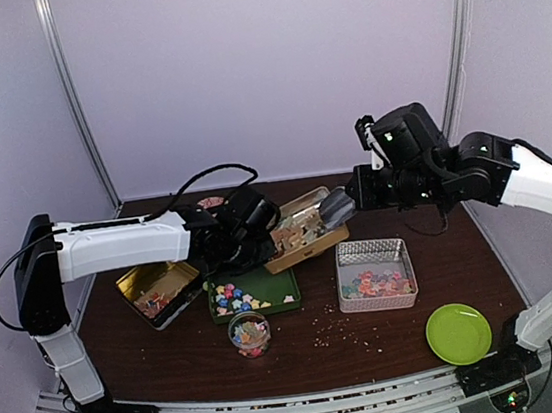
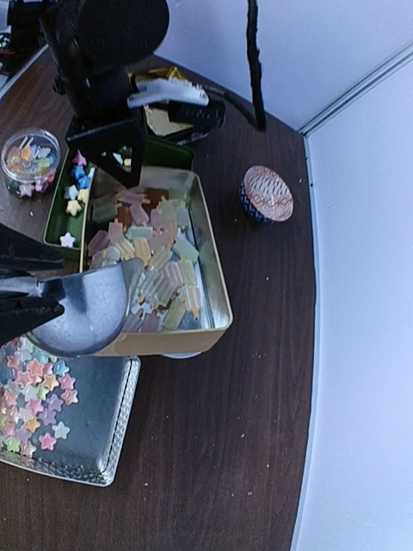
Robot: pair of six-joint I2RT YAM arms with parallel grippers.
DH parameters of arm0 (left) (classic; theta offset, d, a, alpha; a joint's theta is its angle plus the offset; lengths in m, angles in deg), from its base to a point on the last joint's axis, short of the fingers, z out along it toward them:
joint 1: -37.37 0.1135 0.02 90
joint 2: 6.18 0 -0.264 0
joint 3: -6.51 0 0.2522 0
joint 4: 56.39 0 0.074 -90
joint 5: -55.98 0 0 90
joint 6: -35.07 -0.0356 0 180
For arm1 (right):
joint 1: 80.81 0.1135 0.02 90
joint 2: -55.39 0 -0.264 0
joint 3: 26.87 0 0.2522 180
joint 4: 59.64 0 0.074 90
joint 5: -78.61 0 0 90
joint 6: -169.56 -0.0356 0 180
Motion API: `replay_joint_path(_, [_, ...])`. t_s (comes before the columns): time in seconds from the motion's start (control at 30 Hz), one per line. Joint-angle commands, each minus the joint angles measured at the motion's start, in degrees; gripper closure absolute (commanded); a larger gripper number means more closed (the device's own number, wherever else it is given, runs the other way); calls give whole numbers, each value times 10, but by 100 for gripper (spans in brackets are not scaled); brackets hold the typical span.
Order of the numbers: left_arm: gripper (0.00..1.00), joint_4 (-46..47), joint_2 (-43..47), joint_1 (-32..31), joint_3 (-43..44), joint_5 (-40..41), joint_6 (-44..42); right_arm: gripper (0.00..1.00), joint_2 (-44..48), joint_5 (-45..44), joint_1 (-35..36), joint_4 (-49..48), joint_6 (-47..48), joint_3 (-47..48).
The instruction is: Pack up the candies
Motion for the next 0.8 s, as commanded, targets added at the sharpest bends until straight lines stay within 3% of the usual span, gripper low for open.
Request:
replay_joint_path(0.0, [100, 10, 11, -12, 28, 51, -2, 100, -39, -79, 9, 23, 17, 40])
replay_joint_path(0.33, [100, 6, 8, -23, 28, 85, 5, 100, -118, -182, 25, 51, 27, 76])
replay_joint_path(0.6, [100, 22, 20, -26, 19, 92, -3, 100, -159, -123, 25, 60, 11, 82])
replay_joint_path(0.77, [100, 28, 38, -27, 4, 104, -7, 100, -137, -37, 0, 4, -35, 29])
